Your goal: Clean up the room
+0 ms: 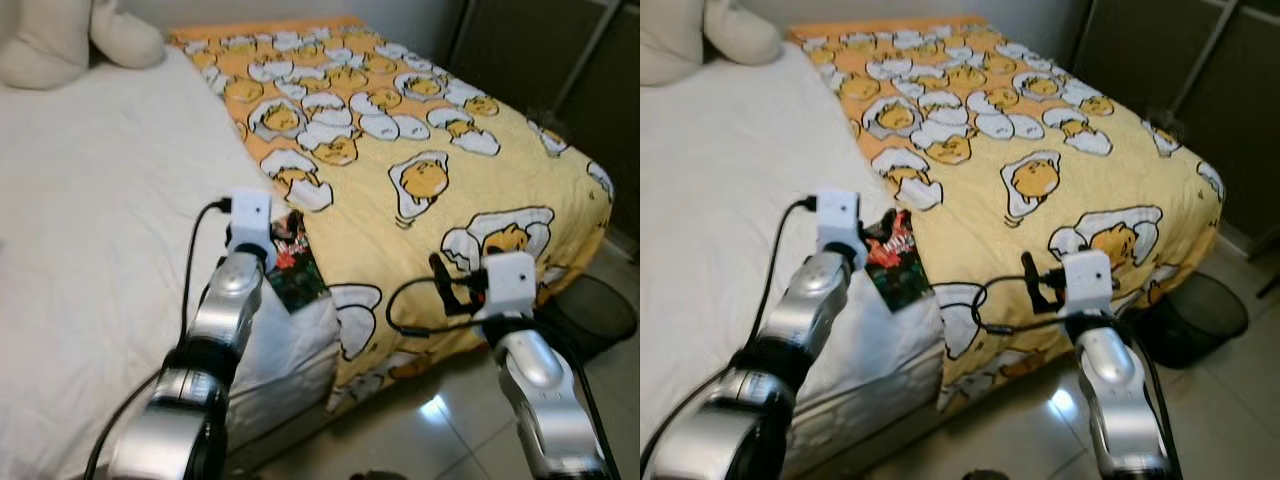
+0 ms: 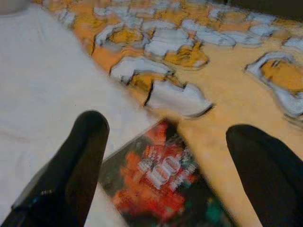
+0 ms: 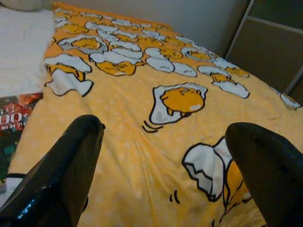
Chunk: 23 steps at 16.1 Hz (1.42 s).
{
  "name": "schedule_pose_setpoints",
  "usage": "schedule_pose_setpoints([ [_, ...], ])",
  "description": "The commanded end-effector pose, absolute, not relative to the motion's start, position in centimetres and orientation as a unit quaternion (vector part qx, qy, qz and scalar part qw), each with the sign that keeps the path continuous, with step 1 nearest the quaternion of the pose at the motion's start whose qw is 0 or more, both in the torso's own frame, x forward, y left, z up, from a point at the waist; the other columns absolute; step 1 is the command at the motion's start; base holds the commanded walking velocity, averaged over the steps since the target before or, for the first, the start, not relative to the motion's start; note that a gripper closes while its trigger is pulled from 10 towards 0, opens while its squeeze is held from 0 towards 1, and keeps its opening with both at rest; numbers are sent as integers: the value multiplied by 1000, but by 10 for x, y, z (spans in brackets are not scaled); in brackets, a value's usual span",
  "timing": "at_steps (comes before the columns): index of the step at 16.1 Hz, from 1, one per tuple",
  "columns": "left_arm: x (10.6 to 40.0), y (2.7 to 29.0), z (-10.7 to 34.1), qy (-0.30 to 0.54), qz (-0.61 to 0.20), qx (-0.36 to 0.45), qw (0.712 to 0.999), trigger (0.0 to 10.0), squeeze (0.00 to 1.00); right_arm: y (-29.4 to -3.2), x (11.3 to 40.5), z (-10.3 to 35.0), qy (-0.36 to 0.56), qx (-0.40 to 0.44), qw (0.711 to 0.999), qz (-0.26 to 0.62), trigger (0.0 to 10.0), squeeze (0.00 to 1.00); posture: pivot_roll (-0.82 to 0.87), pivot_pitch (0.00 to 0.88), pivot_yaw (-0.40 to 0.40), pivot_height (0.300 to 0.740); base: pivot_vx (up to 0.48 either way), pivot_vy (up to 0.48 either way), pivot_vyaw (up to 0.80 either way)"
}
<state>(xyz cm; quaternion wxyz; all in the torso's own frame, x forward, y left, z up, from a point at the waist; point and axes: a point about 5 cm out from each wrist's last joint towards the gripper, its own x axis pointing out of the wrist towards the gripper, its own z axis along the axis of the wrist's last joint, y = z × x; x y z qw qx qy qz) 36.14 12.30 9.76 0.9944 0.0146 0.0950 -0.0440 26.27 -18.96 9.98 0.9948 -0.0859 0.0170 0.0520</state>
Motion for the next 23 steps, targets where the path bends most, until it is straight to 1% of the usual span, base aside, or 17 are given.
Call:
schedule_pose_setpoints([
  [1, 361, 127, 90, 118, -29, 12, 993, 10000, 0, -192, 260, 107, 9, -93, 994, 52, 10000, 0, -109, 0, -56, 736, 0, 0, 0],
  [2, 362, 132, 80, 154, 6, -28, 988, 10000, 0, -197, 247, 107, 21, -105, 993, 56, 10000, 0, -144, 0, -73, 736, 0, 0, 0],
  [3, 361, 133, 78, 161, 12, -34, 986, 10000, 0, -198, 242, 108, 23, -106, 992, 57, 10000, 0, -159, 16, -76, 736, 0, 0, 0],
  [4, 359, 133, 72, 177, 19, -35, 983, 10000, 0, -200, 232, 108, 31, -114, 991, 59, 10000, 0, -185, 42, -85, 736, 0, 0, 0],
  [5, 354, 131, 62, 202, 26, -54, 978, 10000, 0, -204, 215, 106, 49, -119, 990, 62, 10000, 0, -221, 78, -95, 736, 0, 0, 0],
  [6, 353, 130, 59, 211, 26, -66, 975, 10000, 0, -205, 210, 107, 54, -121, 989, 63, 10000, 0, -234, 90, -98, 736, 0, 0, 0],
  [7, 347, 125, 49, 242, 26, -111, 963, 10000, 0, -208, 197, 109, 65, -130, 987, 62, 10000, 0, -280, 130, -105, 736, 0, 0, 0],
  [8, 344, 124, 44, 254, 30, -129, 958, 10000, 0, -212, 188, 112, 75, -134, 987, 57, 10000, 0, -308, 153, -115, 736, 0, 0, 0],
  [10, 344, 120, 44, 250, 29, -159, 955, 10000, 0, -217, 173, 118, 86, -142, 985, 51, 10000, 0, -342, 170, -126, 736, 0, 0, 0],
  [13, 344, 114, 45, 248, 20, -146, 957, 10000, 0, -219, 162, 120, 102, -147, 983, 47, 10000, 0, -363, 177, -131, 736, 0, 0, 0],
  [14, 342, 111, 41, 255, 19, -128, 958, 10000, 0, -216, 155, 121, 111, -143, 982, 46, 10000, 0, -364, 180, -128, 736, 0, 0, 0],
  [16, 338, 111, 37, 265, 24, -110, 958, 10000, 0, -215, 153, 119, 115, -142, 982, 46, 10000, 0, -362, 183, -127, 736, 0, 0, 0],
  [17, 336, 110, 34, 270, 23, -118, 955, 10000, 0, -215, 153, 120, 116, -141, 982, 46, 10000, 0, -363, 182, -125, 736, 0, 0, 0],
  [18, 333, 105, 31, 275, 12, -157, 949, 10000, 0, -215, 153, 121, 118, -141, 982, 46, 10000, 0, -363, 181, -124, 736, 0, 0, 0],
  [19, 328, 103, 24, 295, 17, -170, 940, 3216, 0, -216, 153, 121, 119, -142, 982, 45, 10000, 0, -364, 182, -122, 736, 0, 0, 0],
  [20, 323, 100, 19, 311, 22, -192, 930, 0, 0, -216, 153, 121, 121, -142, 982, 43, 10000, 0, -364, 184, -121, 736, 0, 0, 0],
  [23, 322, 96, 18, 311, 20, -216, 925, 0, 0, -214, 150, 120, 126, -139, 981, 41, 10000, 0, -367, 185, -120, 736, 0, 0, 0],
])
